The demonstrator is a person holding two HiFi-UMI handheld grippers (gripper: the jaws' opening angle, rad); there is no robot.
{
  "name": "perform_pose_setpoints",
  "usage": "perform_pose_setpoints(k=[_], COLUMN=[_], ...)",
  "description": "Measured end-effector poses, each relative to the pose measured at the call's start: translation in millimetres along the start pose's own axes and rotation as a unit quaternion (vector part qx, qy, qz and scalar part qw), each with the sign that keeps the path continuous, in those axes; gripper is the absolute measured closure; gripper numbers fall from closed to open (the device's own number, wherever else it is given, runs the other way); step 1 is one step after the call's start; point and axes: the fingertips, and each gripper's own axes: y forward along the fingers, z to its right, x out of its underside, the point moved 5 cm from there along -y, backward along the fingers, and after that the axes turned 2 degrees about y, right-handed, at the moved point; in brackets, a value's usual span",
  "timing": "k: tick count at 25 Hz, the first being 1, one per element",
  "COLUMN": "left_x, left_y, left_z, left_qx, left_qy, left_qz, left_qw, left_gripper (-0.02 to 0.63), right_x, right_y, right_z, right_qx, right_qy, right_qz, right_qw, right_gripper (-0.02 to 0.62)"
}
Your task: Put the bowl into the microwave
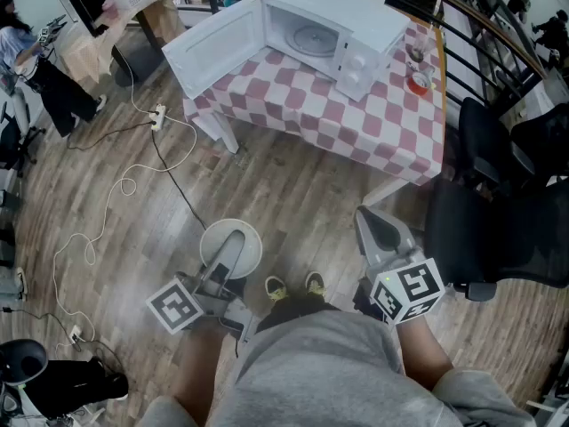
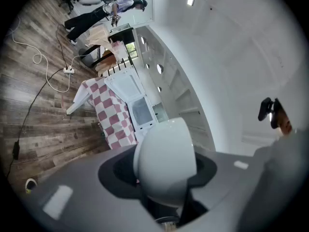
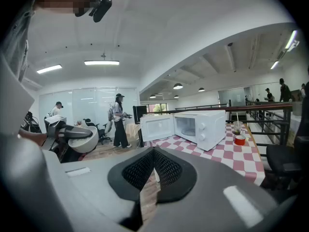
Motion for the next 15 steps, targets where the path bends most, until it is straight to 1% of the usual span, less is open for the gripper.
perform_pose_setpoints(k=[5, 8, 10, 15], left_x=[-8, -14, -18, -30], left_y=[-3, -7, -9, -15], left_z=[-5, -8, -11, -18], left_qx=[-0.003, 0.001, 0.003, 0.006], left_qy=[0.011, 0.010, 0.010, 0.005], left_qz=[-0.007, -0.008, -0.008, -0.007], left_qw=[0.9999, 0.9999, 0.9999, 0.9999], left_gripper=[0.393, 0.393, 0.393, 0.393], right_x=[-3, -4, -3, -1], right_y=[6, 10, 13, 22], right_z=[-10, -19, -25, -40], right_qx=[-0.005, -0.022, -0.032, -0.034], right_qy=[0.017, 0.031, 0.031, 0.041], right_qz=[0.006, 0.007, 0.005, 0.002], right_qw=[1.000, 0.999, 0.999, 0.999], right_gripper=[0.597, 0.597, 0.597, 0.597])
